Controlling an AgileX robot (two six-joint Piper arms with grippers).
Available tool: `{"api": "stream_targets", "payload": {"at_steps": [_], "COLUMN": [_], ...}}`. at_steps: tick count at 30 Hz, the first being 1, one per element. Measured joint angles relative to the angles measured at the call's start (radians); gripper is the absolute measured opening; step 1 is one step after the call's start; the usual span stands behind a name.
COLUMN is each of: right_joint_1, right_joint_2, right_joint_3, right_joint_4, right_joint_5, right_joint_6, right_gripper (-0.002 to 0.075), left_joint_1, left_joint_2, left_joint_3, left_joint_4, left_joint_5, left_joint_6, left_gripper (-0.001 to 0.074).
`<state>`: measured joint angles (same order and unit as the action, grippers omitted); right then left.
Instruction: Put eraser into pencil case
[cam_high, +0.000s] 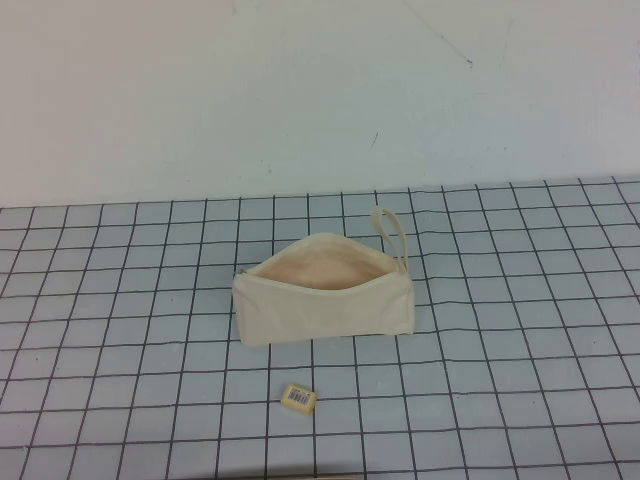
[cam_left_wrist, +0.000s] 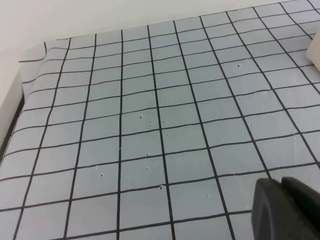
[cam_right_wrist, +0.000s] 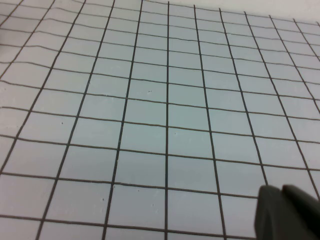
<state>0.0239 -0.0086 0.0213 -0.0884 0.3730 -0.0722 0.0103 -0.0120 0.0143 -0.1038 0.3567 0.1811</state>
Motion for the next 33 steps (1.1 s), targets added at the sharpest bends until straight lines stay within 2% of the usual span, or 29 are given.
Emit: {"api": "stream_targets", "payload": {"at_steps": [8, 16, 19, 33], "right_joint_1": [0.0, 0.0, 0.0, 0.0], "right_joint_2": [0.0, 0.0, 0.0, 0.0], "right_joint_3": [0.0, 0.0, 0.0, 0.0], "right_joint_4": [0.0, 0.0, 0.0, 0.0], "right_joint_5": [0.0, 0.0, 0.0, 0.0], "right_joint_6": [0.0, 0.0, 0.0, 0.0], "right_gripper": [-0.0001, -0.0001, -0.0001, -0.0001], "left_joint_1": [0.0, 0.0, 0.0, 0.0], "left_joint_2": [0.0, 0.0, 0.0, 0.0], "left_joint_3": [0.012, 0.012, 0.012, 0.012], "left_joint_4": [-0.009, -0.052, -0.054, -0.059], "left_joint_5": [-0.096, -0.513, -0.622, -0.815], "left_joint_6": [0.0, 0.0, 0.0, 0.0], "left_gripper": [-0.0001, -0.0001, -0.0001, -0.0001]}}
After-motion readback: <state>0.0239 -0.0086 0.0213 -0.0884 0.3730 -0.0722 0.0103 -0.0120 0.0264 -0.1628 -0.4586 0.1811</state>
